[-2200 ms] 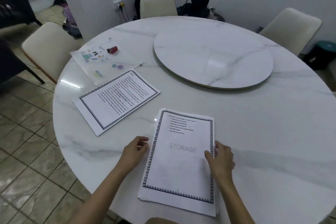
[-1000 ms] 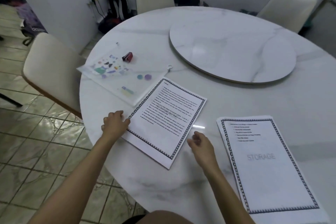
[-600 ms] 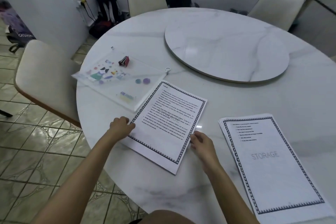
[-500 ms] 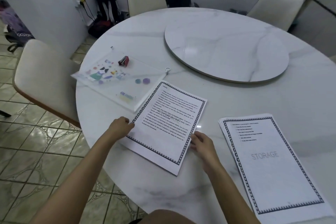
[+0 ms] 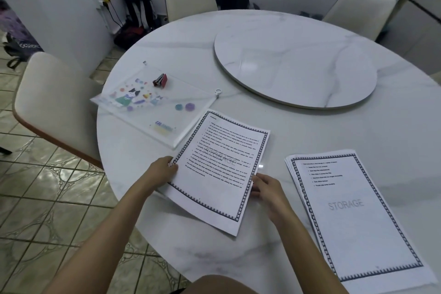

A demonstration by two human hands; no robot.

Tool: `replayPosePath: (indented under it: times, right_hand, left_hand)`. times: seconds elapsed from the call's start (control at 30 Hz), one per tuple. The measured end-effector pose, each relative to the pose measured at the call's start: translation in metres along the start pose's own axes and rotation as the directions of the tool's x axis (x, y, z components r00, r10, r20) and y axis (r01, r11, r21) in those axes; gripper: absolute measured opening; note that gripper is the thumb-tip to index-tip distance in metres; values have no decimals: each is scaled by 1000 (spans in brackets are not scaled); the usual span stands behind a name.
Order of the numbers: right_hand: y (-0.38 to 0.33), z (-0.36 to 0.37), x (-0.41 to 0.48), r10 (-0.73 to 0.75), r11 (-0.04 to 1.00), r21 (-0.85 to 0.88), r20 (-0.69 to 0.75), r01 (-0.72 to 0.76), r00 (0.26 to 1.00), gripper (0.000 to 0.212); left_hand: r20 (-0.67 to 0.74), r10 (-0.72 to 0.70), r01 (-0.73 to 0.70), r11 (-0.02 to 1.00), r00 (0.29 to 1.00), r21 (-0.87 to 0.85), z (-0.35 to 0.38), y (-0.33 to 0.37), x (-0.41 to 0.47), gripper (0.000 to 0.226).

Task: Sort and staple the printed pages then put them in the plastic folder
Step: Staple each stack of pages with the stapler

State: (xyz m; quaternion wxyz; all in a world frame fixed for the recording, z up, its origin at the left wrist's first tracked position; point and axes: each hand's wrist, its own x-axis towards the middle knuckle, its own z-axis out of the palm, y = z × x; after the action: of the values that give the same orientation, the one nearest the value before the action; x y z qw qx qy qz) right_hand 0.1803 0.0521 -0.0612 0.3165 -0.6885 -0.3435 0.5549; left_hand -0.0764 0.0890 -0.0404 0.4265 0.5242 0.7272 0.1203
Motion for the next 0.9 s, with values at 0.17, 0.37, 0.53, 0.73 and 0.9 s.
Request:
replayPosePath:
  times: [0.17,0.37,0.53,0.73,0.9]
  right_hand:
    - [2,-3,1,-8,1000,-5,2,8,1000,24]
    - [6,-8,-1,-7,1000,3,10,7,1000,25]
    - [-1,-15,-8,-27,994,110,18,25,999,22]
    - [-14,-24,-17,-197,940,296,75,167,977,31]
    - [-32,-24,-21,-373,888,259,-83,381,924,24]
  left_hand:
    - [-4,47,-47,993,999,-109,4,-10,-7,35]
    - [-31,124,-128,949,992,-287,8,-12,-24,17]
    - [-46,158,-163,888,986,-429,9,-12,-37,18]
    - [-66,262,-260,837,963,-481,17,-5,-48,19]
    - [-132,296,-323,827,946,-460,26,4,-50,16]
